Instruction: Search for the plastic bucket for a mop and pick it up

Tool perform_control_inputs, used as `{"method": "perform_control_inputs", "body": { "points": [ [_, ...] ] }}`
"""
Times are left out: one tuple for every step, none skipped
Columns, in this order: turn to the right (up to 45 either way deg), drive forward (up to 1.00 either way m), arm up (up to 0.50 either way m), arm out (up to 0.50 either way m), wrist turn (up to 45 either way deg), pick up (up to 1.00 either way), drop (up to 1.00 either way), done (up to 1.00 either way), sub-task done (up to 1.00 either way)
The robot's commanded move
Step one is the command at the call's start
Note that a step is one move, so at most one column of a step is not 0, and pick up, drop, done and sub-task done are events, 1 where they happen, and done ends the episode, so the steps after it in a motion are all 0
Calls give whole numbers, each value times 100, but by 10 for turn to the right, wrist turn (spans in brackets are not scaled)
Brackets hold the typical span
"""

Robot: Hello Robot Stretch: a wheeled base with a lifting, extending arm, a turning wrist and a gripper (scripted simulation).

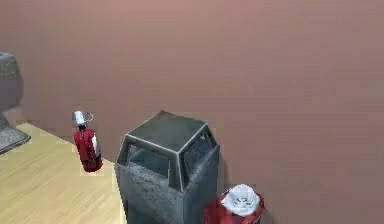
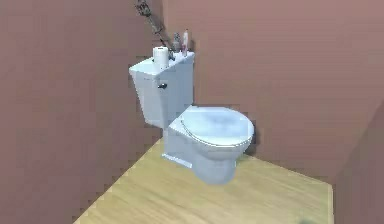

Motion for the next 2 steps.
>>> {"method": "perform_control_inputs", "body": {
  "points": [
    [-450, 0, 0, 0, 0, 0, 0, 0, 0],
    [-240, 0, 0, 0, 0, 0, 0, 0, 0]
  ]
}}
